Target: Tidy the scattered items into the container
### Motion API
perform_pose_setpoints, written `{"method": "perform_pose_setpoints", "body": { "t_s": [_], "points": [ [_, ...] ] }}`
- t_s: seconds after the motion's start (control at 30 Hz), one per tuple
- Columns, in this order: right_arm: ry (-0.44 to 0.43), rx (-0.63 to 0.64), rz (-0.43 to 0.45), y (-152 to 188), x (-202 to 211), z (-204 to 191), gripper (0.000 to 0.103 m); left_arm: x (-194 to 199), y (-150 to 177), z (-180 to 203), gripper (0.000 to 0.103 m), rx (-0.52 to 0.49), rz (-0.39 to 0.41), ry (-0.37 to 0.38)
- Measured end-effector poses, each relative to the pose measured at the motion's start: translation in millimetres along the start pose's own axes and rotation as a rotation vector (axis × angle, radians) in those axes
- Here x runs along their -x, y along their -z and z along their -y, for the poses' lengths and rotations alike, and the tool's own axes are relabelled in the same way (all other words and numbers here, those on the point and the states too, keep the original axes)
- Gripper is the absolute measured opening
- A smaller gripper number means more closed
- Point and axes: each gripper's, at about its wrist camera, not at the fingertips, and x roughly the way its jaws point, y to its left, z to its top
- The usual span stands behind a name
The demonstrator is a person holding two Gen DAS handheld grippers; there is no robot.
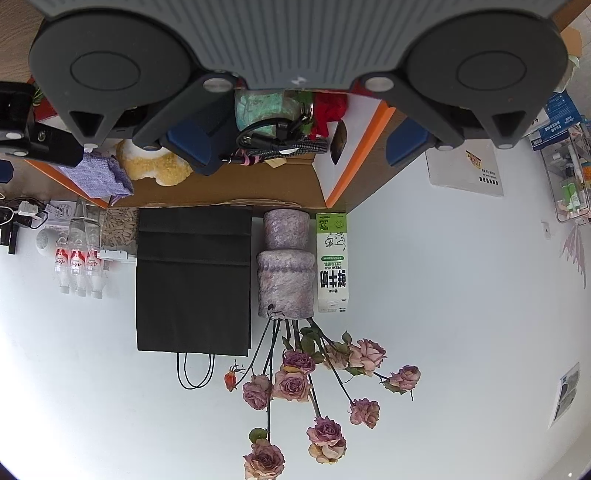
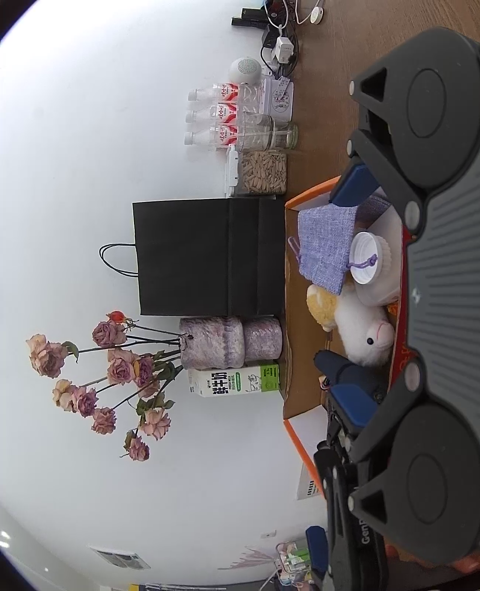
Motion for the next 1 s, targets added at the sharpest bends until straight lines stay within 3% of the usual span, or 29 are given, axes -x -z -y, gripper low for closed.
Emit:
{"method": "perform_pose_setpoints", "body": {
  "t_s": [0.2, 0.5, 0.7, 1.0],
  "points": [
    [-0.007, -0.004, -0.110, -2.3, 23.3, -4.3, 0.103, 24.8, -6.2, -0.6, 0.103, -0.011, -0.119, 0.043],
    [-0.039, -0.023, -0.196, 12.0, 77.5, -12.9, 0.103, 80.9, 6.4, 2.4, 0.103, -0.017, -0.218, 0.082],
    [-0.021, -0.011, -0.211, 22.6, 114.8, -18.0, 0.103, 112.8, 16.0, 3.3, 0.103, -0.023, -0.286, 0.072],
    [-0.011, 0.007, -0.231, 31.4, 152.0, -24.0, 0.103, 142.0, 21.6, 5.0, 0.103, -0.054, -0.328, 0.063]
  ]
}}
